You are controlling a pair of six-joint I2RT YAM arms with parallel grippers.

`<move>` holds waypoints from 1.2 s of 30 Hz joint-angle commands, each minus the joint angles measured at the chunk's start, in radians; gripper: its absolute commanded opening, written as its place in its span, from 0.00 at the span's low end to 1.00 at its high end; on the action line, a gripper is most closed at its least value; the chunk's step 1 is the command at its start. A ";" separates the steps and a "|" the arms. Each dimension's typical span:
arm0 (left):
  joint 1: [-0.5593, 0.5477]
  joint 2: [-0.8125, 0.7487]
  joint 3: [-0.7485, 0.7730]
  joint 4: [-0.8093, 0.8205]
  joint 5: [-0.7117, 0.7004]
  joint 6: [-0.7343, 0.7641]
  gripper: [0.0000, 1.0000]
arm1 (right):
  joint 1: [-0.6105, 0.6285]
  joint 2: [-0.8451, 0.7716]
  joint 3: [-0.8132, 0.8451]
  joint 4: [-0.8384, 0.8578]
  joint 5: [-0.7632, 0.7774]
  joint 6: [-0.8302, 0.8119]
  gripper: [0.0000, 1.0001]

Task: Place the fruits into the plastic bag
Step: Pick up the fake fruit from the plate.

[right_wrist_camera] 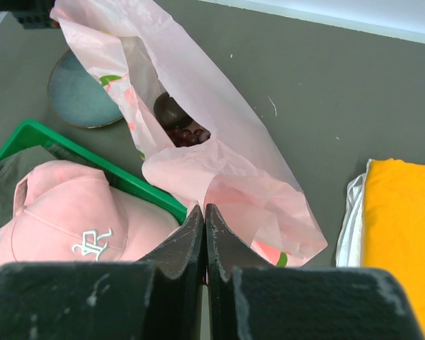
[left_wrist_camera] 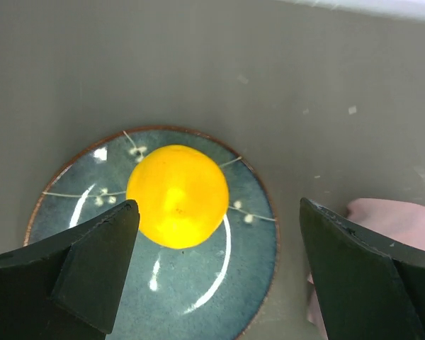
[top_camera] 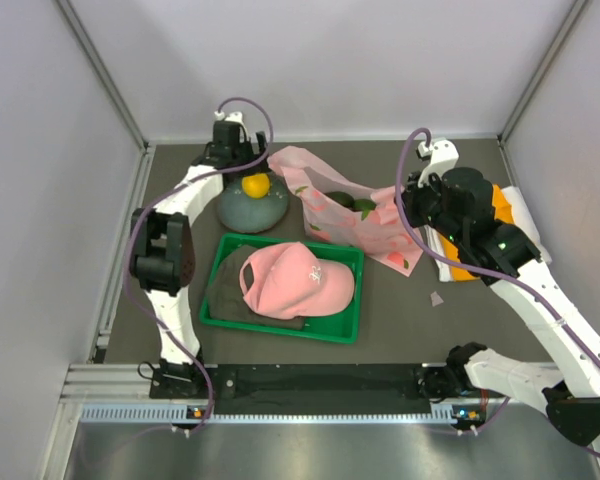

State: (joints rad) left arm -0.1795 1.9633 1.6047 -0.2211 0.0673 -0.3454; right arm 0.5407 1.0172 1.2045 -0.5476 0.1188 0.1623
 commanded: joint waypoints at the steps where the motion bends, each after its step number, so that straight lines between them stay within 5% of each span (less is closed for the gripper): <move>1: -0.015 0.077 0.093 -0.081 -0.135 0.040 0.99 | -0.001 -0.006 0.010 0.026 0.001 0.014 0.00; 19: -0.026 0.249 0.175 -0.132 -0.155 0.043 0.98 | -0.002 0.003 0.018 0.020 0.002 0.013 0.00; 22: -0.026 0.244 0.163 -0.129 -0.159 0.036 0.90 | -0.001 0.001 0.015 0.020 0.002 0.013 0.00; 30: -0.026 0.154 0.089 -0.119 -0.181 0.003 0.33 | -0.002 -0.002 0.009 0.017 0.002 0.014 0.00; 36: -0.017 -0.021 -0.061 -0.083 -0.297 -0.007 0.28 | -0.001 -0.012 0.009 0.018 -0.011 0.014 0.00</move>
State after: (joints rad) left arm -0.2058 2.1239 1.6421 -0.3576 -0.1299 -0.3378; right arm 0.5407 1.0195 1.2045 -0.5480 0.1181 0.1684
